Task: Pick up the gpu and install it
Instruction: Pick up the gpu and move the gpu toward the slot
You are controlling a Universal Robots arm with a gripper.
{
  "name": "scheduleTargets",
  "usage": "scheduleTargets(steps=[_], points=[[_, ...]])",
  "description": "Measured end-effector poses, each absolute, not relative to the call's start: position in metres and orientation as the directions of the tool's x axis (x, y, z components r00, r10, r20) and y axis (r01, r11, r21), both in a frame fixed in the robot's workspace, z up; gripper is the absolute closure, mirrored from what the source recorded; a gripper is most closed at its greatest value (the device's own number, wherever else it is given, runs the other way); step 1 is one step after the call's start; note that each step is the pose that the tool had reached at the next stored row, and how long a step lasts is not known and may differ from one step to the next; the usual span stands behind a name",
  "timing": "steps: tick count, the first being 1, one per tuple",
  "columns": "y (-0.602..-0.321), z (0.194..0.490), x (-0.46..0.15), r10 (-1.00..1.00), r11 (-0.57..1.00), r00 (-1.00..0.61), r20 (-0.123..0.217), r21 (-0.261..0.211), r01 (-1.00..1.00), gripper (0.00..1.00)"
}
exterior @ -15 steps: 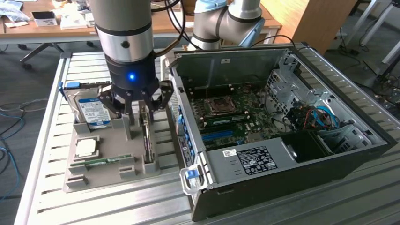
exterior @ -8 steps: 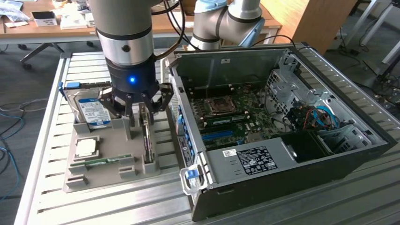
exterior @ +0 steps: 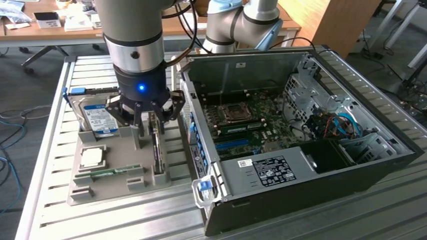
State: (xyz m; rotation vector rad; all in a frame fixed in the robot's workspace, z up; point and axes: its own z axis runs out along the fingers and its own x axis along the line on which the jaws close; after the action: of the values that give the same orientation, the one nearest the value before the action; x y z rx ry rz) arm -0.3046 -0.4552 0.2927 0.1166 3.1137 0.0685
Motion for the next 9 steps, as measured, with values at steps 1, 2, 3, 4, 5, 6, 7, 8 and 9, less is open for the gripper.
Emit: scheduleTargets(steps=[1, 2, 3, 4, 5, 6, 7, 8, 9], points=[[-0.4552, 0.2927, -0.3046, 0.075, 0.996, -0.997, -0.023, 0.045, 0.074, 0.53], [-0.4552, 0.2927, -0.3046, 0.075, 0.996, -0.997, -0.023, 0.045, 0.074, 0.53], [-0.4552, 0.2926, -0.3046, 0.075, 0.996, -0.997, -0.023, 0.045, 0.074, 0.53], [-0.4552, 0.2925, -0.3046, 0.075, 0.996, -0.997, -0.023, 0.045, 0.074, 0.53], [-0.4552, 0.2921, -0.3046, 0.075, 0.996, -0.997, -0.023, 0.045, 0.074, 0.53], [-0.4552, 0.2915, -0.3046, 0.075, 0.996, -0.997, -0.024, 0.045, 0.074, 0.53], [-0.4552, 0.2910, -0.3046, 0.075, 0.996, -0.997, -0.023, 0.045, 0.074, 0.53], [-0.4552, 0.2905, -0.3046, 0.075, 0.996, -0.997, -0.023, 0.045, 0.074, 0.53], [-0.4552, 0.2898, -0.3046, 0.075, 0.996, -0.997, -0.023, 0.045, 0.074, 0.53]])
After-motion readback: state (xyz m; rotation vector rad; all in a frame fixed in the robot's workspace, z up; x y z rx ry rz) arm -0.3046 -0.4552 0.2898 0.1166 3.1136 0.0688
